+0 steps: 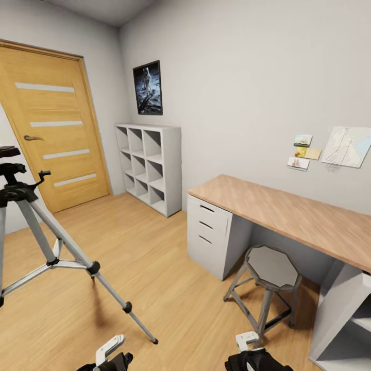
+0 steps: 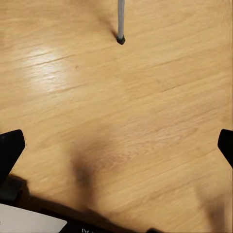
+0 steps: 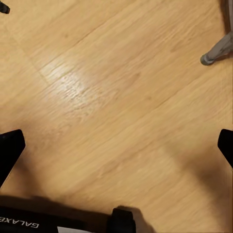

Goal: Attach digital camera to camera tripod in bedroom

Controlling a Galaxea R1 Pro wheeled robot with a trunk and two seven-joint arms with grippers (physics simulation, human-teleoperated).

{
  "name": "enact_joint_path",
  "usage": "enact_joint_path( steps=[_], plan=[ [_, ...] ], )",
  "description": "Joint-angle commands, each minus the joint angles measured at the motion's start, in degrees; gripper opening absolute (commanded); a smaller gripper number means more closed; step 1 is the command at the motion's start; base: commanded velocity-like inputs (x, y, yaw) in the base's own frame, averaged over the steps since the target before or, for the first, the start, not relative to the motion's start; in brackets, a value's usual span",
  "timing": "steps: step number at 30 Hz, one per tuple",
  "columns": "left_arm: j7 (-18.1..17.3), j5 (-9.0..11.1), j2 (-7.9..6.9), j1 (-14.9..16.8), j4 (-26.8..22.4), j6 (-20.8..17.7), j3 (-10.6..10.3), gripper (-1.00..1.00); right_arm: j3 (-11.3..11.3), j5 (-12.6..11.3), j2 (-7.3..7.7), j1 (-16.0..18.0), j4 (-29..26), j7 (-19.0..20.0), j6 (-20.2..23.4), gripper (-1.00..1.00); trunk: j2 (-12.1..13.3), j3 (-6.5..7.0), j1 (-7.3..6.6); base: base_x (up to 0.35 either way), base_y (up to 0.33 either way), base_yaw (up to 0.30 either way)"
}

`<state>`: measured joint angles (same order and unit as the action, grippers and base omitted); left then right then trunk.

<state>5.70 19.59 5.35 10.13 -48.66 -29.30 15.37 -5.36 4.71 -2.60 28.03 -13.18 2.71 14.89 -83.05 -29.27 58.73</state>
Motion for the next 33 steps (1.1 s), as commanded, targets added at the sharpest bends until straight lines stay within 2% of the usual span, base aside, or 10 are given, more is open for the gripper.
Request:
enact_joint_path(
  steps=[1, 18, 33],
  plan=[
    [0.39, 0.61, 0.05, 0.03, -0.11, -0.31, 0.12, 1.00, -0.20, 0.51, 0.02, 0.00, -0.16, 0.19, 0.40, 1.00, -0.03, -0.11, 0.00, 0.000, 0.000, 0.255],
    [0.69, 0.68, -0.08, -0.19, -0.36, -0.07, -0.05, 1.00, -0.51, 0.72, -0.26, 0.00, -1.85, 0.15, 0.87, 1.00, -0.03, -0.80, 0.00, 0.000, 0.039, 0.241],
    [0.74, 0.37, -0.12, -0.26, -0.21, -0.05, -0.07, 1.00, -0.53, 0.74, -0.21, -0.07, -1.93, 0.10, 0.71, 1.00, -0.03, -0.91, 0.00, 0.010, 0.209, 0.044]
  ],
)
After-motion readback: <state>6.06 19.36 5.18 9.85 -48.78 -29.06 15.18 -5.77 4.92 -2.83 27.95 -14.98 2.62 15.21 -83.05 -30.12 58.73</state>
